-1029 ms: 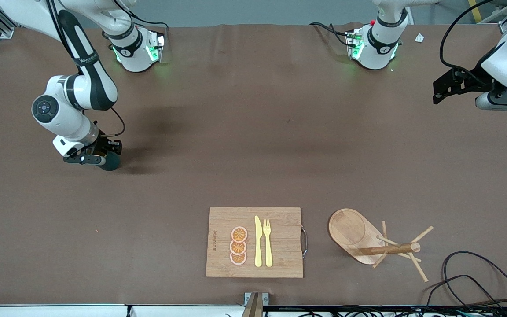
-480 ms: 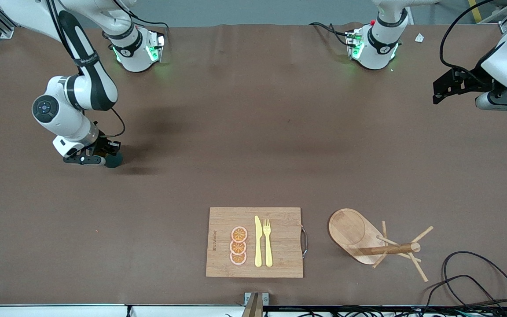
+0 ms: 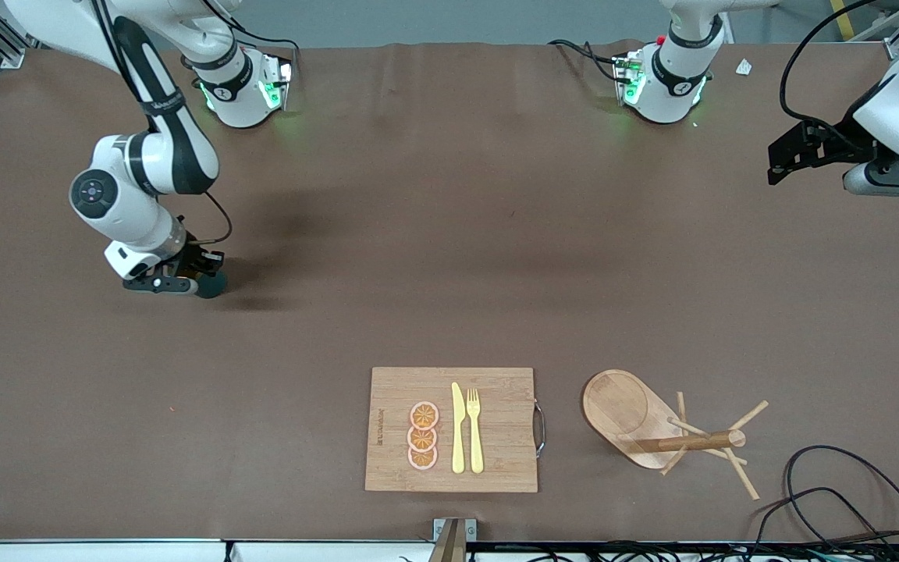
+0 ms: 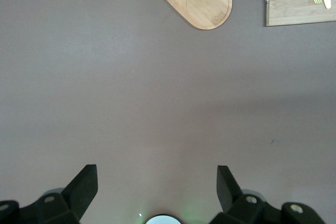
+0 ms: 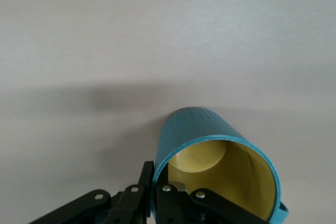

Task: Pass cup and hang on rack
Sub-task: 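Lift the mug and carry it toward the table middle with the right gripper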

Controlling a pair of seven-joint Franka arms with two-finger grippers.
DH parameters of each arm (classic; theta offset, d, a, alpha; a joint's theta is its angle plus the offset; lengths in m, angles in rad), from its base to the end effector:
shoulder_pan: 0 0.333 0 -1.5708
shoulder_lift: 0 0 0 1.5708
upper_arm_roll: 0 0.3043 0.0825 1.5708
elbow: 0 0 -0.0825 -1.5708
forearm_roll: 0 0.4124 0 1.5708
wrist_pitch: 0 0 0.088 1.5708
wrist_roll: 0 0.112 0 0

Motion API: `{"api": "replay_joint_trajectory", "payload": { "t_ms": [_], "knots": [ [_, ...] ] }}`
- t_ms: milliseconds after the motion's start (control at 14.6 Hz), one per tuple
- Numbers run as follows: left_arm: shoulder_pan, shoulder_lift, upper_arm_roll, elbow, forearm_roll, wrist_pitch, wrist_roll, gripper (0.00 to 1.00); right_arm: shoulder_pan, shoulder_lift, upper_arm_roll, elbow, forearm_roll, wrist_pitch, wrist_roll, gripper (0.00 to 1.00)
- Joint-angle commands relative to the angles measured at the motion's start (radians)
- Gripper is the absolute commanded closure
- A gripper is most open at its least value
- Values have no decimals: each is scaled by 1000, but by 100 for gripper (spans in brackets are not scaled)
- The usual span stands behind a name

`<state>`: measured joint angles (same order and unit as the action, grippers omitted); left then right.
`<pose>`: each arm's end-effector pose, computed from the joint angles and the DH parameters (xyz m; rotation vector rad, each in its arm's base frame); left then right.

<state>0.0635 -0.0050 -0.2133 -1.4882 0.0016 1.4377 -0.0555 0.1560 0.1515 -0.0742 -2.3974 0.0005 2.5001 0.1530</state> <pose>0.5611 -0.0848 0.6400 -3.1300 0.1474 0.0707 0.5071 0.0406 0.2094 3.1223 -0.1109 -0.0731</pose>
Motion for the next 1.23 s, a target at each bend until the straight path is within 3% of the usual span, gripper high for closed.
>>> {"api": "replay_joint_trajectory", "payload": {
  "t_ms": [0, 137, 343, 549, 754, 891, 1166],
  "knots": [
    [2, 0, -1, 14, -11, -16, -3, 0, 112, -99, 4, 72, 13, -147, 173, 100],
    [5, 0, -1, 14, -9, -16, 6, 0, 148, -104, 8, 153, 13, -231, 235, 100],
    [10, -4, 3, 14, -8, -17, 14, 0, 288, -99, 14, 300, 13, -381, 431, 100],
    [12, -6, 9, 13, -8, -19, 11, 0, 433, -78, 14, 404, 13, -397, 581, 100],
    [12, -4, 9, 13, -6, -19, 6, 0, 513, -40, 14, 463, 19, -446, 600, 100],
    [10, -4, 8, 13, -6, -19, 0, 0, 568, -6, 14, 527, 36, -478, 603, 100],
    [10, -3, 8, 9, -6, -19, -6, 0, 663, 150, 14, 691, 113, -509, 619, 100]
  ]
}}
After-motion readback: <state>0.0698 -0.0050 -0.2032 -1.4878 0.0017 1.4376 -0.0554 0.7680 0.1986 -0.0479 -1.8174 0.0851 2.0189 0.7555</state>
